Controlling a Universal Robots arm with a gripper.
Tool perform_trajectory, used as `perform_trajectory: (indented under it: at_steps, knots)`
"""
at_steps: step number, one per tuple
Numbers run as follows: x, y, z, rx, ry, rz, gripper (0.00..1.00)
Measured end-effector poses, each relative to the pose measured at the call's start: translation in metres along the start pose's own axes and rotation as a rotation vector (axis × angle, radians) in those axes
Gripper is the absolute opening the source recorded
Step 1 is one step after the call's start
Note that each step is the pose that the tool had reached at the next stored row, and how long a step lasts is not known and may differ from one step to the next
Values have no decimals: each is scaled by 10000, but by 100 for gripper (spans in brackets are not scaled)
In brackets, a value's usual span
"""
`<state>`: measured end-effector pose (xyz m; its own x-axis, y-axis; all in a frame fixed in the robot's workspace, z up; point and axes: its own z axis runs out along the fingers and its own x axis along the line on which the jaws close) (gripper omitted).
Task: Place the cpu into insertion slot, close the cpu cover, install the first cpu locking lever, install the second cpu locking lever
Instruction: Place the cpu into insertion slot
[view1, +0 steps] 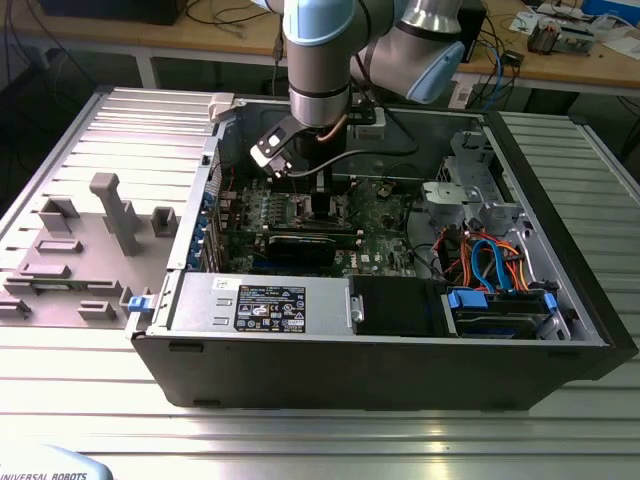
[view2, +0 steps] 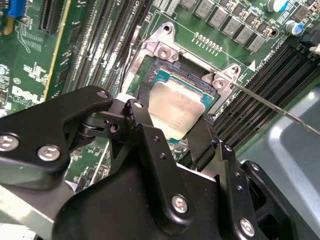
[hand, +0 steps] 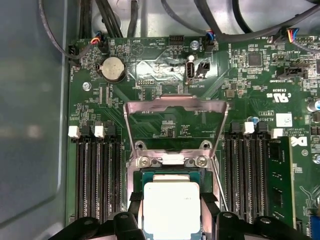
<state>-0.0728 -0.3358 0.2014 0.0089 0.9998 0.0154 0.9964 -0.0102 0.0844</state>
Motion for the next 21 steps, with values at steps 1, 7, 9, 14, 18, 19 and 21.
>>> perform_trajectory:
  at_steps: [1, 7, 9, 14, 18, 19, 21]
  knots:
    - [2, -2, 6, 1, -1, 1, 54]
    - [3, -6, 27, 2, -18, -66, 54]
    - [2, -7, 31, 2, -21, -66, 54]
    - [1, -9, 54, 6, -26, -67, 54]
    - [2, -9, 61, 2, -22, -66, 54]
    - [2, -9, 60, 3, -21, -66, 54]
    - [2, -8, 53, -1, -17, -65, 54]
